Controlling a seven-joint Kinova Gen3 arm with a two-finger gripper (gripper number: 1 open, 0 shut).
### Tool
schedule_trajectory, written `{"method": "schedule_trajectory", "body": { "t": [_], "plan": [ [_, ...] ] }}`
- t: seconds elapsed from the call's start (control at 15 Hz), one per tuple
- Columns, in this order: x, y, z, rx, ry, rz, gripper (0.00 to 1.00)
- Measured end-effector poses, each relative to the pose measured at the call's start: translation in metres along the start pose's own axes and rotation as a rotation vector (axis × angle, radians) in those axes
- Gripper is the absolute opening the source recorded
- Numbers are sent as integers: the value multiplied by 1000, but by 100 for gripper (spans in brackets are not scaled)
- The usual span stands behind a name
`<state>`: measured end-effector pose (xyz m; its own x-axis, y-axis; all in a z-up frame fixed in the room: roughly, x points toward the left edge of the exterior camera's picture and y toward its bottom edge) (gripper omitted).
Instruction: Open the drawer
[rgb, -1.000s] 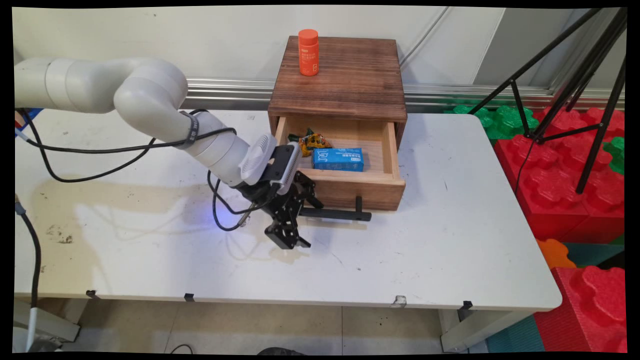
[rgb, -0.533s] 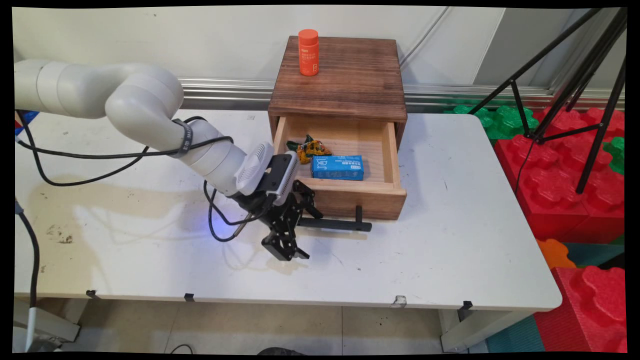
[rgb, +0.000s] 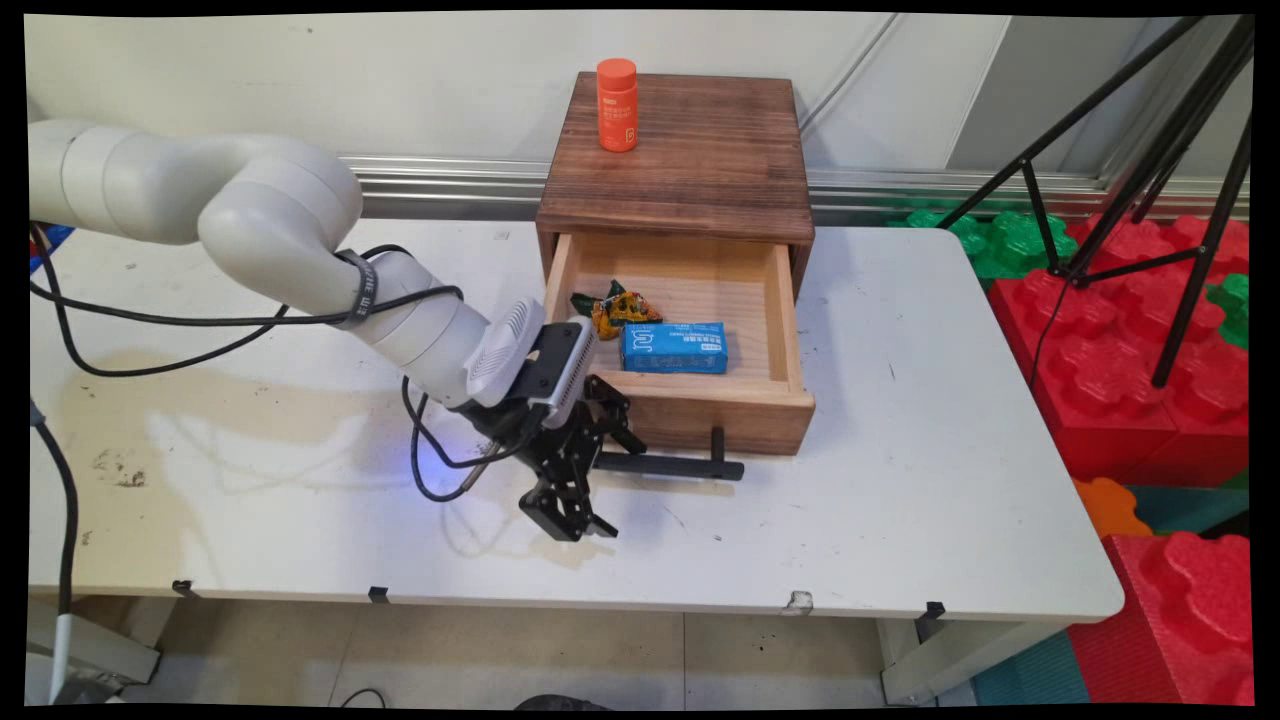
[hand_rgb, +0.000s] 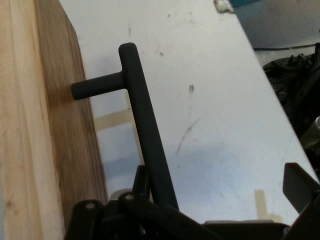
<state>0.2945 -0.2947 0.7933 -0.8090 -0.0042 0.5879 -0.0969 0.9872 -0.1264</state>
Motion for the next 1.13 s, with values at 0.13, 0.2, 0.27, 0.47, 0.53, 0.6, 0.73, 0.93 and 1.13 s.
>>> {"method": "schedule_trajectory", "body": {
  "t": [0.13,0.2,0.27,0.47,0.53,0.6,0.73,0.93,1.13],
  "plan": [
    [2,5,1,-7,2,-3,100],
    [2,7,1,-10,3,-6,100],
    [3,9,1,-14,4,-8,100],
    [5,15,1,-23,7,-14,100],
    [6,18,1,-26,8,-16,100],
    [6,20,1,-29,9,-18,100],
    [8,24,1,-36,12,-21,100],
    [10,30,1,-45,17,-25,100],
    [12,34,1,-52,22,-28,100]
  ]
}}
